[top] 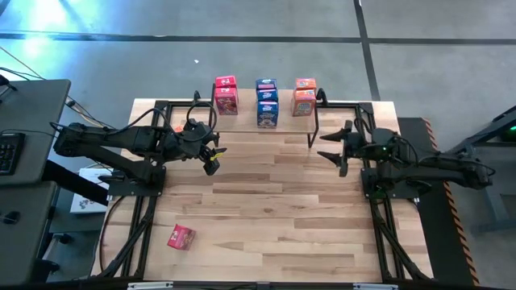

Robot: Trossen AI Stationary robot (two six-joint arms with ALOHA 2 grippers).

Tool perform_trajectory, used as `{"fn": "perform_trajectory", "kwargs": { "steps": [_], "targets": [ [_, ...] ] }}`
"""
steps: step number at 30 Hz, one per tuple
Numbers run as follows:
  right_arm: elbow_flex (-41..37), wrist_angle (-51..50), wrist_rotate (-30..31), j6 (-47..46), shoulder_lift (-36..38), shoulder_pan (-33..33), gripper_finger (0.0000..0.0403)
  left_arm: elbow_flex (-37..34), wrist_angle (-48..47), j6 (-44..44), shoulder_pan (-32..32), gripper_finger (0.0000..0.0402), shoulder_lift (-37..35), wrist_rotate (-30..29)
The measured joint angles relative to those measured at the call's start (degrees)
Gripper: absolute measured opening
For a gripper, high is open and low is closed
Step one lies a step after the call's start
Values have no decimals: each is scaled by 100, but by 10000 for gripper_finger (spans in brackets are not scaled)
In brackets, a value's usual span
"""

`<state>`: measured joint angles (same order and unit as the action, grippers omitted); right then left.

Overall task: Stack cereal on shelf
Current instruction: Put the red cereal box on the shelf

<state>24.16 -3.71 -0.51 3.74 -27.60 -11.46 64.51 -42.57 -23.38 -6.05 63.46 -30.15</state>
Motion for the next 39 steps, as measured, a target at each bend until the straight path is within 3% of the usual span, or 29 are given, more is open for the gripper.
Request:
{"fn": "perform_trajectory", "kwargs": {
  "steps": [7, 21, 39],
  "targets": [
    [-578, 85, 166, -372, 368, 0, 248, 0, 0, 0, -1, 223, 0, 0],
    [-1960, 1361, 360, -807, 1043, 0, 248, 0, 0, 0, -2, 223, 0, -1],
    [-2358, 1296, 636, -1121, 1233, 0, 248, 0, 0, 0, -1, 223, 0, 0]
  ]
}}
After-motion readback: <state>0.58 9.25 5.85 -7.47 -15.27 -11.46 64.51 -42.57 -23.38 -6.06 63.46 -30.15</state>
